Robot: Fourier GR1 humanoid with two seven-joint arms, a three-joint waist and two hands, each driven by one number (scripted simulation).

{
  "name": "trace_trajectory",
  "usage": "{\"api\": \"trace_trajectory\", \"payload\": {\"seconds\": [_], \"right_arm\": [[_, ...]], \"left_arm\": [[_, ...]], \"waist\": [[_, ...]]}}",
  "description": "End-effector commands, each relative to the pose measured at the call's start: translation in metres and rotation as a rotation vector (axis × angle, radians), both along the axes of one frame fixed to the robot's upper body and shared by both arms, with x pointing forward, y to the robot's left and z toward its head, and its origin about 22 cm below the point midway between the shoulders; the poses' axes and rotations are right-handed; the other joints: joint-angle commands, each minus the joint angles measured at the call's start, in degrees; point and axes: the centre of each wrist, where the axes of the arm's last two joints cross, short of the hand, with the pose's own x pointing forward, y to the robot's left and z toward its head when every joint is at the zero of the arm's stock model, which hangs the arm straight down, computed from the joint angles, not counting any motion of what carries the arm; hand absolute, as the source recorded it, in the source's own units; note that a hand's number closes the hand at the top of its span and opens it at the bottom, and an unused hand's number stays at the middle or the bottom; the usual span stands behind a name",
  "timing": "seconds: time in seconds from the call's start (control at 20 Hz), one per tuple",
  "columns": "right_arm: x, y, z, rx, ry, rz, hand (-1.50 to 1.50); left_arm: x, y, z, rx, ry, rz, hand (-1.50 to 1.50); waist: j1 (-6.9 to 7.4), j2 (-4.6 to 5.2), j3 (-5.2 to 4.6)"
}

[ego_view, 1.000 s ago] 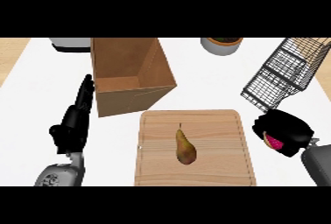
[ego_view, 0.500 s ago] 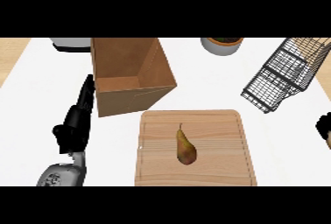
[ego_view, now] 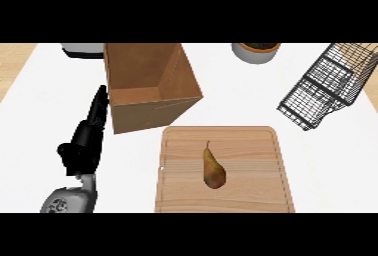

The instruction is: Pick the cupcake from the cutting board and place it in the tiered basket

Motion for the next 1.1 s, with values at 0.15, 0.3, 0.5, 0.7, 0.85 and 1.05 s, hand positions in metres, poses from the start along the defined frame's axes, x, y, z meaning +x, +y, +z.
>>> {"api": "trace_trajectory", "payload": {"seconds": [0.15, 0.3, 0.5, 0.7, 0.85, 1.05], "right_arm": [[-0.015, 0.001, 0.090, 0.104, 0.006, -0.028, 1.50], [0.003, -0.005, 0.078, 0.237, 0.075, -0.030, 1.50], [0.014, 0.001, 0.097, 0.328, 0.129, -0.032, 1.50], [0.045, 0.041, 0.087, 0.292, 0.079, -0.050, 1.50], [0.067, 0.040, 0.085, 0.336, 0.045, -0.078, 1.50], [0.090, 0.038, 0.060, 0.266, 0.025, -0.121, 1.50]], "left_arm": [[0.000, -0.015, -0.007, 0.003, 0.012, -0.031, 0.00], [0.003, 0.000, 0.010, -0.003, -0.009, -0.053, 0.00], [0.009, -0.015, -0.002, -0.001, 0.009, -0.060, 0.00], [0.018, -0.012, 0.009, -0.013, 0.017, -0.048, 0.00], [-0.004, -0.013, 0.014, -0.005, 0.000, -0.045, 0.00], [0.002, -0.018, -0.002, -0.019, -0.006, -0.069, 0.00]], "waist": [[0.57, 0.22, -0.04], [1.86, 0.40, -0.03], [2.09, 0.56, -0.05], [2.12, 0.54, -0.01], [2.72, 0.54, 0.03], [2.56, 0.69, 0.04]]}}
